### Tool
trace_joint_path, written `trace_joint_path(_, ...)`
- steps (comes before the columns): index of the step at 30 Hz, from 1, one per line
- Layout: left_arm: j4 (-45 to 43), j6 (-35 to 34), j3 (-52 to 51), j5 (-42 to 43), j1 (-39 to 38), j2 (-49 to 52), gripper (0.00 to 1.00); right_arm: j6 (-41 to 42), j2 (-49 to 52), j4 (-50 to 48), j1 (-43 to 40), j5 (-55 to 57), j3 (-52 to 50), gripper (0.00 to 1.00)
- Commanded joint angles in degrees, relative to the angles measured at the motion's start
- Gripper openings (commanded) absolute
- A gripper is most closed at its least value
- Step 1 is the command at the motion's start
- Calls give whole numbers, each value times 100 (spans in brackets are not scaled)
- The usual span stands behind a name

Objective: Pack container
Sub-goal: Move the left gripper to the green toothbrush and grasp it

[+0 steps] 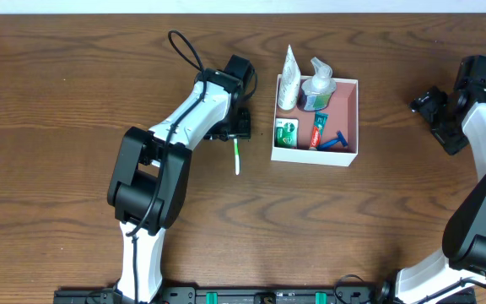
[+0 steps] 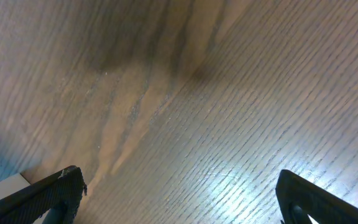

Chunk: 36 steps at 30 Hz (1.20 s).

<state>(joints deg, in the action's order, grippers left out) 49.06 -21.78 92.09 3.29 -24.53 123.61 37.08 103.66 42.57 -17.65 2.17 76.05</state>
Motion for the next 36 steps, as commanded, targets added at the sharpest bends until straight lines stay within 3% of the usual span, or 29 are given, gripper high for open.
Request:
trace_joint_path(1, -81, -243, -258, 39, -4, 96, 66, 81, 28, 4, 2, 61, -4, 99)
trace_joint_path(14, -98, -245, -306, 33, -2, 96, 65, 81, 28, 4, 2, 61, -4, 99)
trace_joint_path(17, -98, -232, -308, 33, -2, 98, 54, 81, 28, 4, 2, 61, -4, 99)
trace_joint_path(22, -74, -232, -317, 35, -2, 103, 50, 81, 28, 4, 2, 61, -4, 99)
trace_joint_path(26, -50, -232, -317, 35, -2, 103, 31, 81, 28, 4, 2, 61, -4, 99)
trace_joint_path(33, -52, -229, -317, 35, -2, 103, 19, 81, 28, 7, 2, 61, -4, 99)
trace_joint_path(36, -52, -227, -317, 35, -2, 103, 6, 81, 28, 4, 2, 61, -4, 99)
